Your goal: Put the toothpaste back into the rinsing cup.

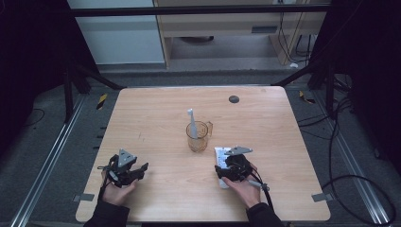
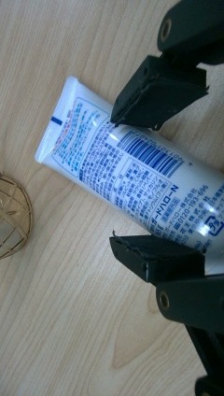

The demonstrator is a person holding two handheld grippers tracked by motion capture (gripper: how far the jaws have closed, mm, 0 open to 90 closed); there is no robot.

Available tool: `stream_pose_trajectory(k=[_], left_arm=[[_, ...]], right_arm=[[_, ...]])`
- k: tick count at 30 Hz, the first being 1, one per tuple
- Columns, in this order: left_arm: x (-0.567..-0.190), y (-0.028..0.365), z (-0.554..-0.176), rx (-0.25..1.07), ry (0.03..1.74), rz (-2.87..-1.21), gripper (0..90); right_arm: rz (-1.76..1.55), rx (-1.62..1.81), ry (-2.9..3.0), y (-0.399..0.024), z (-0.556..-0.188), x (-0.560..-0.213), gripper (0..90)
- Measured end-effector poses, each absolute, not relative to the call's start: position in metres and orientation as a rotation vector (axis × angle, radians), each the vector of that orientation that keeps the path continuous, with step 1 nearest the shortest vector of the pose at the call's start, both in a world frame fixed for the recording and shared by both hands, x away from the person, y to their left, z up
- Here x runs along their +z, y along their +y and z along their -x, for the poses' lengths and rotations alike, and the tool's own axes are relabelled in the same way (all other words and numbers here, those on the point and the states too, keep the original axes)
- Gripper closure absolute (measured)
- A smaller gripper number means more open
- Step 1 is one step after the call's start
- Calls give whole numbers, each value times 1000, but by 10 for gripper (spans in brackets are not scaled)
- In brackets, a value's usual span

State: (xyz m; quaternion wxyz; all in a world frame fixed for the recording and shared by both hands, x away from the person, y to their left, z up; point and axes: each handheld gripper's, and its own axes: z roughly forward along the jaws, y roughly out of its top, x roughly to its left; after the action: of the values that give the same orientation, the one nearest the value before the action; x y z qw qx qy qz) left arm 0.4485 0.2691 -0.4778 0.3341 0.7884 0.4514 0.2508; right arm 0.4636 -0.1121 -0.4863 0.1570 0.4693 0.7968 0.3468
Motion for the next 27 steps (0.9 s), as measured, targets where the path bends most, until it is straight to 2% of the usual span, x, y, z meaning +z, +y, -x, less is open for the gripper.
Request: stream_pose_trajectory(k=[9,18,27], left_arm=[[-478,268,-448,659,1177,-2065,456],[-478,268,-449,657,1177,-2068,457],[-477,269,-448,660,1179,-2066,458]], right_arm=[[-1315,983,2328,-119,-461,-483,454],[-1304,934,2358,-118,-462,-486,430],[-1293,911,2373,-122,-459,-483,502]])
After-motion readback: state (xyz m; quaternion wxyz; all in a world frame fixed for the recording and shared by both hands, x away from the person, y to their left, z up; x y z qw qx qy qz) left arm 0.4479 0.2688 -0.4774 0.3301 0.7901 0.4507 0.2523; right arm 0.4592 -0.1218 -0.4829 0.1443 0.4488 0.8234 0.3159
